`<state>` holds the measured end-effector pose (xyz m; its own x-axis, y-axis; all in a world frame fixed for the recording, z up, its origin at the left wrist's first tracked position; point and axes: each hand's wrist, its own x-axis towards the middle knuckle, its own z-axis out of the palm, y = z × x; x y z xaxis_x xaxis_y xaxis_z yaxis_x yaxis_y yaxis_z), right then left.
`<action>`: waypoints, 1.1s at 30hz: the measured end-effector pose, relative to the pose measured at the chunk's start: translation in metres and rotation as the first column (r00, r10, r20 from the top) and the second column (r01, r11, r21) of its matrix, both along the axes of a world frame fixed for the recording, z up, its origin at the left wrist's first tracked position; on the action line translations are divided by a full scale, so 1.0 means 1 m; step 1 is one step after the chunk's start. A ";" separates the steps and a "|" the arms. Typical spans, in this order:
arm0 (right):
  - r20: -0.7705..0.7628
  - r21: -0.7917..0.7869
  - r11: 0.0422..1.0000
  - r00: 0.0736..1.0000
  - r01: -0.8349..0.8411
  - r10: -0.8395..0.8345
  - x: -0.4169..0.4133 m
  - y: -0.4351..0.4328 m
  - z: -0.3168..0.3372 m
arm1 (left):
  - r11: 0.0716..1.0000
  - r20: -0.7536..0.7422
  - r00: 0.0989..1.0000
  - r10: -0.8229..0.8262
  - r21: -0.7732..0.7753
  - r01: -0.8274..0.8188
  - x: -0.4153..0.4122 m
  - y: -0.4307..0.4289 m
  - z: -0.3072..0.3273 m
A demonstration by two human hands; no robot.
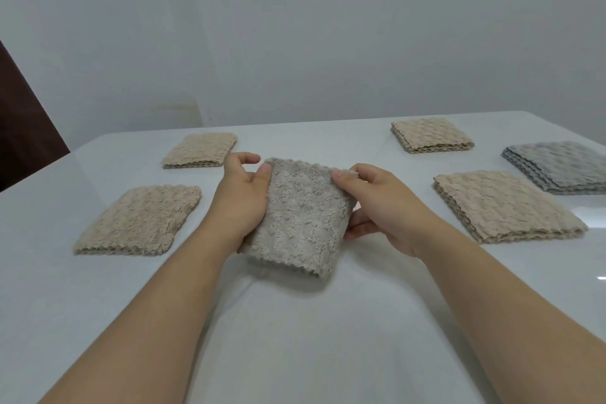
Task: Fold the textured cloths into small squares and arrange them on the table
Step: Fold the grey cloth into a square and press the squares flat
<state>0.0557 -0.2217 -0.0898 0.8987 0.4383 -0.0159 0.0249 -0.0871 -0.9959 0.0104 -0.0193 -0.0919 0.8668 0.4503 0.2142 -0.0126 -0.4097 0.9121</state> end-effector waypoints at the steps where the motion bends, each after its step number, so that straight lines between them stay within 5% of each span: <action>1: -0.019 0.001 1.000 1.000 0.015 -0.015 0.000 0.001 -0.001 | 0.998 -0.034 0.999 -0.034 -0.054 0.032 0.000 -0.001 0.000; 4: -0.045 0.011 0.996 0.995 0.086 -0.085 0.003 0.001 -0.005 | 0.967 -0.065 0.985 -0.157 -0.215 0.139 -0.002 -0.003 0.002; 10: -0.083 0.020 0.980 0.977 0.197 -0.194 0.014 0.000 -0.012 | 0.919 -0.063 0.933 -0.354 -0.207 0.335 -0.007 -0.010 0.001; 17: -0.301 0.266 0.952 0.952 0.149 -0.065 0.009 0.004 -0.007 | 0.938 -0.132 0.984 -0.120 -0.339 0.069 0.000 -0.008 -0.005; 21: -0.064 0.253 0.963 0.995 0.095 -0.081 -0.002 0.010 -0.007 | 0.799 -0.098 0.995 -0.007 -0.599 -0.054 0.001 -0.007 -0.002; 25: 0.312 -0.089 0.986 0.944 0.138 -0.104 -0.012 0.013 -0.015 | 0.743 -0.103 0.995 0.008 -0.665 -0.075 0.003 -0.006 -0.002; 29: 0.607 -0.246 0.918 0.788 0.312 -0.105 -0.016 0.015 -0.018 | 0.777 -0.112 0.994 0.011 -0.624 -0.079 0.002 -0.008 -0.003; 33: 0.816 -0.199 0.876 0.569 0.439 -0.100 -0.007 0.015 -0.018 | 0.797 -0.122 0.993 0.004 -0.599 -0.077 0.001 -0.009 -0.002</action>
